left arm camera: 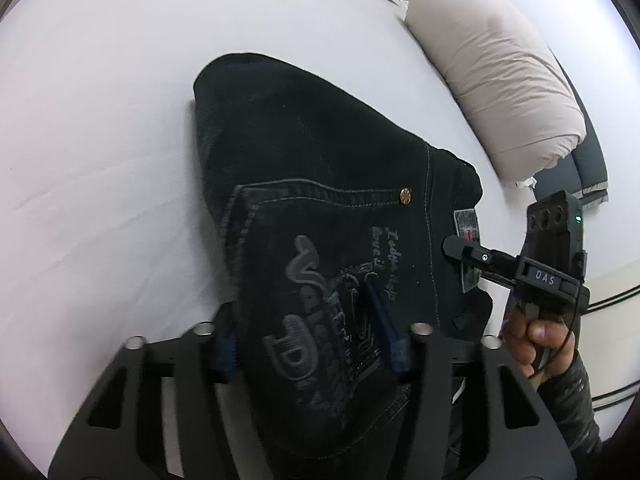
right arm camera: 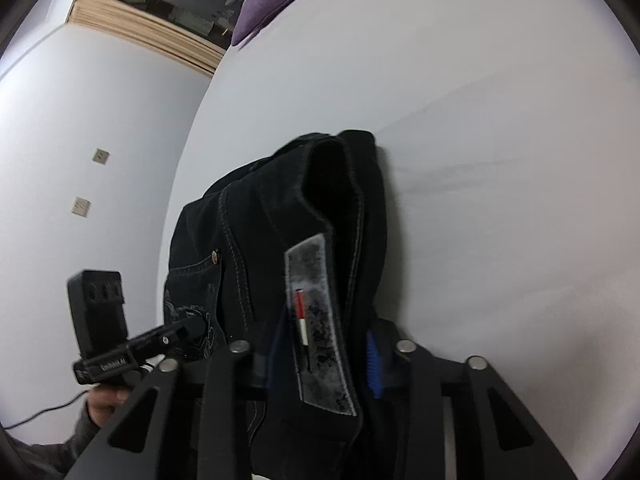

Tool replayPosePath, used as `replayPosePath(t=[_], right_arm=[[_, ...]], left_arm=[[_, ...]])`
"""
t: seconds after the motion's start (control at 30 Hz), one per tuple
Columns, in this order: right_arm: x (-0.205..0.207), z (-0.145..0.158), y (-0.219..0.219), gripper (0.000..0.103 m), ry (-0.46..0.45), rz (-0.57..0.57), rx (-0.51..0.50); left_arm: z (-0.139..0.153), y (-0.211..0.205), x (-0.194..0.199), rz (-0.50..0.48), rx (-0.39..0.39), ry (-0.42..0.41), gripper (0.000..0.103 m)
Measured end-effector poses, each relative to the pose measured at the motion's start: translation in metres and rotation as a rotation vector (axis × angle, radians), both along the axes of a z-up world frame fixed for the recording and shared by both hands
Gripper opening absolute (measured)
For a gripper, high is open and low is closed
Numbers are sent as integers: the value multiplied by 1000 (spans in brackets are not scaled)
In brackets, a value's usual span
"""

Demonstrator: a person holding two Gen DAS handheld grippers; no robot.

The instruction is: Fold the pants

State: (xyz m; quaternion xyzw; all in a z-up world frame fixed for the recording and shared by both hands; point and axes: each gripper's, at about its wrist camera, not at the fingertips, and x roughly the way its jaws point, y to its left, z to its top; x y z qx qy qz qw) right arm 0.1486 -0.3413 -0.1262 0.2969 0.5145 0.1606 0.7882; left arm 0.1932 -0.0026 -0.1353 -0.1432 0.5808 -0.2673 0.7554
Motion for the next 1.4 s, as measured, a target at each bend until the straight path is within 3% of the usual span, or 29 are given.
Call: replayPosePath(t=[0.03,0.2,0.37,0.57,0.77,0.9,1.0,1.07,1.1,1.13,1.23,1.3,1.4], right_arm=[[-2,4,4,28,-6,-1,-17],[-11,33,22,19,-74,8,-80],[-2,73,36,19,-157,35,-84],[61,108,60,19,-235,87,-82],[136,104,78,19,-244,88,-37],[179,75,82,19,-194,74,-10],[196,38,75,20,-124,44,27],[200,14,67,31,-80,8,56],[199,1,59,40,-61,-18,92],[197,-7,51,41,-66,-32,158],[189,-12,39,45,-97,-35,224],[182,-6,34,50,-108,-50,218],[165,9,27,67,-111,-126,125]], left_arm=[[3,-1,0,-2,-2,-5,34],[21,2,-1,-15,-6,-40,22],[65,18,13,-10,-12,-130,21],[110,52,71,9,50,-252,21],[108,80,135,36,83,-282,21],[86,97,169,23,99,-267,21],[51,92,190,28,107,-222,28],[29,100,197,51,98,-194,36],[22,105,197,67,86,-188,48],[16,111,197,84,69,-190,57],[6,130,189,112,-7,-199,61],[9,139,185,127,7,-213,65],[25,158,161,172,83,-289,71]])
